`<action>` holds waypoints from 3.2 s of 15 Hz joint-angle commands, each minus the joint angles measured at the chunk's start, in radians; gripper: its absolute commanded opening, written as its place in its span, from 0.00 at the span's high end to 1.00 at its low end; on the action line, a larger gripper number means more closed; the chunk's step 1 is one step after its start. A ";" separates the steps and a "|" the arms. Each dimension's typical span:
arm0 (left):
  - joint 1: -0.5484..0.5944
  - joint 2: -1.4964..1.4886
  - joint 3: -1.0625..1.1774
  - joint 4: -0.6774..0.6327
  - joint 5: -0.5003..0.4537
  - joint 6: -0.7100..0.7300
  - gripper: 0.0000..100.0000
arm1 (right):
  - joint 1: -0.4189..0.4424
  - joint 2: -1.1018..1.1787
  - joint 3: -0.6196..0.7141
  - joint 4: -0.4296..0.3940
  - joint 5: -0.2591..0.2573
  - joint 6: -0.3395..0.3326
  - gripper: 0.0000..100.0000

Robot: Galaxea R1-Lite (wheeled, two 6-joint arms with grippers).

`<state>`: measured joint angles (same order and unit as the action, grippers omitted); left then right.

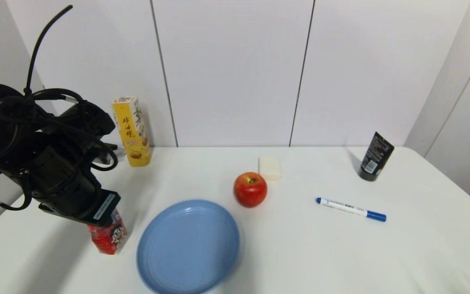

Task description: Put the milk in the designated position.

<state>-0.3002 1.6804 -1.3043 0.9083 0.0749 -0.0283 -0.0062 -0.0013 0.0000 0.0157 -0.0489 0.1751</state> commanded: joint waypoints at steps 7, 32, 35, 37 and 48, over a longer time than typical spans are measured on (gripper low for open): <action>-0.005 -0.002 0.000 0.003 -0.001 -0.001 0.00 | 0.000 0.001 0.002 0.000 0.000 0.001 0.00; 0.239 -1.404 1.298 -1.234 -0.003 0.134 0.00 | 0.000 0.001 0.002 0.000 0.000 0.001 0.00; 0.317 -1.559 1.304 -1.060 -0.014 0.171 0.00 | 0.000 0.001 0.002 0.000 0.000 0.001 0.00; 0.312 -1.683 1.300 -0.899 -0.107 0.162 0.00 | 0.000 0.001 0.002 0.000 0.000 0.001 0.00; 0.311 -1.680 1.304 -0.914 -0.075 0.016 0.00 | 0.000 0.001 0.002 0.000 0.000 0.001 0.00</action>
<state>0.0104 -0.0013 -0.0004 -0.0053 0.0000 -0.0123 -0.0062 -0.0013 0.0000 0.0153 -0.0485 0.1755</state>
